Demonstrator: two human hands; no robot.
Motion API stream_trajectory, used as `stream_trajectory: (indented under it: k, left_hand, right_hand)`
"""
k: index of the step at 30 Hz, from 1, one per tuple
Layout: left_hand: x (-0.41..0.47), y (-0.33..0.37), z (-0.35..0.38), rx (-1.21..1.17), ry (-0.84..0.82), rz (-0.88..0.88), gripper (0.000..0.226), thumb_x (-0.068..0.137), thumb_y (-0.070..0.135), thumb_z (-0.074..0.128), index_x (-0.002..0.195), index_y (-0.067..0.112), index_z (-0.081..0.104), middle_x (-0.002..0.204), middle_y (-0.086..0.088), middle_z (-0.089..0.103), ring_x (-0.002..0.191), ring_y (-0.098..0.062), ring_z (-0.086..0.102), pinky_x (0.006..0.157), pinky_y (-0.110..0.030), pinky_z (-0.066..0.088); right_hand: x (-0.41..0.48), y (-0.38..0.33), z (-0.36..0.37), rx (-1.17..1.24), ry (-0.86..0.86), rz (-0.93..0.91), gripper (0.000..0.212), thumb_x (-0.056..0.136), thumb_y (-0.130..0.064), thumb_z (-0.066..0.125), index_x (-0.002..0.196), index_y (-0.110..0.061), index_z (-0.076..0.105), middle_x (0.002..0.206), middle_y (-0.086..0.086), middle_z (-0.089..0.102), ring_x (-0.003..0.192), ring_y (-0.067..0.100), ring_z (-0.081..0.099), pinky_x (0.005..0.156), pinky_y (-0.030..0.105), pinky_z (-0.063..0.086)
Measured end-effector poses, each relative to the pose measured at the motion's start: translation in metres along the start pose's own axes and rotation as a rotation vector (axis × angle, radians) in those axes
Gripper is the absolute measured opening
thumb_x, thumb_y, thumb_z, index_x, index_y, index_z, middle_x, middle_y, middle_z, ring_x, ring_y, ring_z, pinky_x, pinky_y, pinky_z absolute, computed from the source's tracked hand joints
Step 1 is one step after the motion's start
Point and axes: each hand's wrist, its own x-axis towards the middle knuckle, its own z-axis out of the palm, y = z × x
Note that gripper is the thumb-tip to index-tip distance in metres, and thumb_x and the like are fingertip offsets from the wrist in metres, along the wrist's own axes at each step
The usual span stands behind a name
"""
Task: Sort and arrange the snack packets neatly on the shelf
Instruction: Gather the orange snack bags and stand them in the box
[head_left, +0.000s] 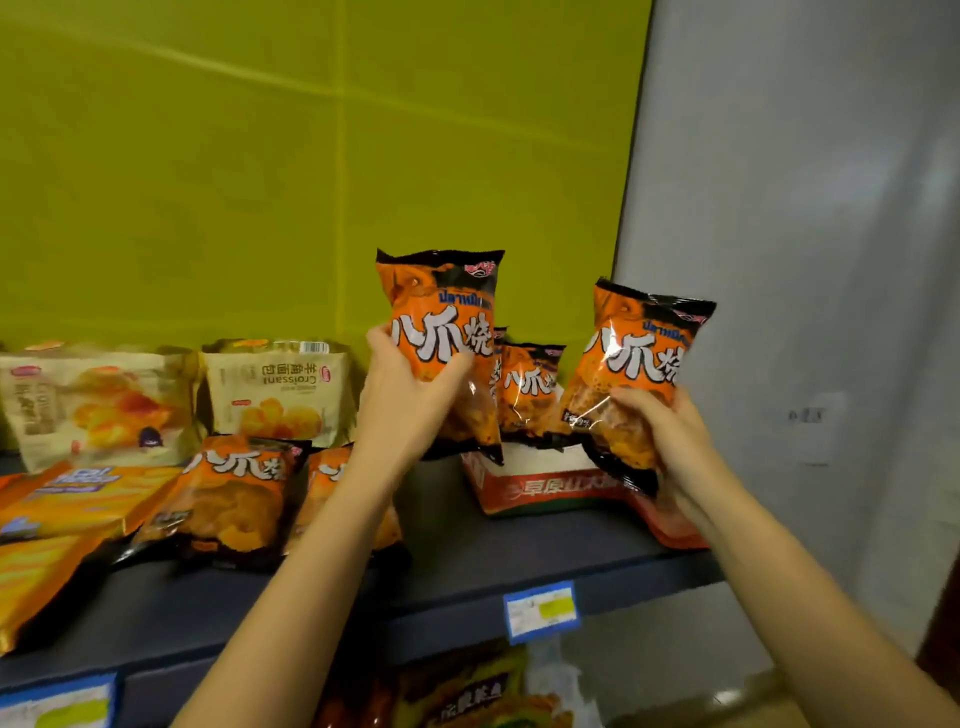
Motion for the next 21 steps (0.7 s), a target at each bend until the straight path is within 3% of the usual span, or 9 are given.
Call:
stream_trajectory:
  k: [3,9,14,17,21]
  left_hand:
    - [0.017,0.008,0.035,-0.016,0.025,-0.031,0.046,0.084,0.034,0.061,0.113,0.02,0.028,0.114,0.001,0.05,0.102,-0.016,0.053,0.078,-0.026,0.044]
    - [0.05,-0.008,0.095,-0.073,0.028,-0.114,0.041,0.085,0.03,0.06,0.111,0.02,0.031,0.122,-0.005,0.051,0.111,-0.021,0.054,0.09,-0.035,0.048]
    - [0.064,-0.024,0.127,-0.163,0.017,-0.229,0.037,0.084,0.012,0.064,0.105,0.018,0.034,0.106,0.001,0.054,0.1,-0.017,0.055,0.074,-0.023,0.047]
    - [0.071,-0.037,0.137,-0.151,0.027,-0.319,0.04,0.082,0.007,0.066,0.108,0.014,0.036,0.108,-0.005,0.055,0.102,-0.022,0.057,0.082,-0.032,0.049]
    - [0.074,-0.056,0.139,-0.091,0.049,-0.418,0.057,0.083,0.007,0.064,0.126,0.004,0.027,0.127,-0.012,0.051,0.115,-0.027,0.054,0.091,-0.034,0.048]
  right_hand:
    - [0.036,-0.005,-0.018,0.011,-0.081,-0.005,0.058,0.079,-0.026,0.066,0.132,-0.019,0.044,0.12,0.002,0.064,0.095,0.014,0.064,0.068,0.026,0.051]
    - [0.097,-0.004,-0.035,0.116,-0.214,0.025,0.052,0.085,-0.019,0.062,0.133,-0.012,0.044,0.123,0.005,0.061,0.091,0.009,0.062,0.053,0.012,0.051]
    - [0.136,0.013,-0.028,0.114,-0.294,0.064,0.058,0.082,-0.025,0.065,0.135,-0.014,0.043,0.13,0.005,0.058,0.109,0.016,0.058,0.082,0.026,0.048]
    - [0.149,0.024,-0.019,0.152,-0.361,0.131,0.055,0.082,-0.022,0.065,0.133,-0.015,0.045,0.131,0.005,0.057,0.119,0.021,0.052,0.102,0.036,0.041]
    - [0.155,0.046,-0.008,0.093,-0.437,0.175,0.044,0.084,-0.016,0.064,0.125,-0.015,0.049,0.125,0.005,0.057,0.122,0.023,0.051,0.11,0.041,0.035]
